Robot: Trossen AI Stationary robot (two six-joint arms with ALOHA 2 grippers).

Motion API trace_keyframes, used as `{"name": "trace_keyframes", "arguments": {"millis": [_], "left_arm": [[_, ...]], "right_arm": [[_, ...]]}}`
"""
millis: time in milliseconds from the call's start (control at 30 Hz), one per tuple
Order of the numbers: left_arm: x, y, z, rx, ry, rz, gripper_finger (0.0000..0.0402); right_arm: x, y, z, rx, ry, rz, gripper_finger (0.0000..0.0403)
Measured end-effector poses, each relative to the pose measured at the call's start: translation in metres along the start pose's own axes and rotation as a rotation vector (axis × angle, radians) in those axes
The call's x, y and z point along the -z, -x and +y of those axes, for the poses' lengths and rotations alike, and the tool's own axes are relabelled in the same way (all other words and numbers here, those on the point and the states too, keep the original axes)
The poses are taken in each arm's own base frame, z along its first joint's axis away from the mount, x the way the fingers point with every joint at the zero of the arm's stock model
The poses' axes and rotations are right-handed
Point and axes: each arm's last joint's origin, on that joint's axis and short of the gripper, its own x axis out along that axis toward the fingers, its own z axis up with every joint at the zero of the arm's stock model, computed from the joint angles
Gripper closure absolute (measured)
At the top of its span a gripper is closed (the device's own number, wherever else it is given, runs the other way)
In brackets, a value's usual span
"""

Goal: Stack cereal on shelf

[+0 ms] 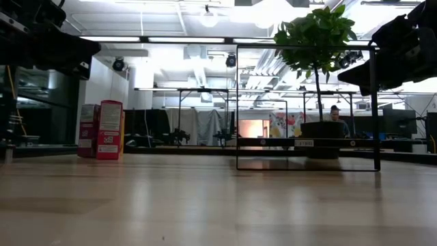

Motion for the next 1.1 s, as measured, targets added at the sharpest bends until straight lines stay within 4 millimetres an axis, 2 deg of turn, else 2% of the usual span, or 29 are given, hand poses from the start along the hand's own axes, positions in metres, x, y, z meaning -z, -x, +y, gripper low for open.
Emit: {"name": "trace_keyframes", "arguments": {"millis": [867,967,1100], "left_arm": [[-0.001,0.0,0.0,0.0,0.025,-0.012,0.0398],[-0.007,0.0,0.0,-0.008,0.02,-0.075,0.0398],[-0.029,0.002,0.001,-0.06,-0.041,-0.249,0.0398]], "right_arm": [[0.0,0.0,0.0,0.0,0.0,0.001,0.0402],[0.0,0.0,0.0,-0.001,0.0,0.001,0.0402],[0.0,0.0,0.0,0.0,0.0,0.0,0.0402]]}}
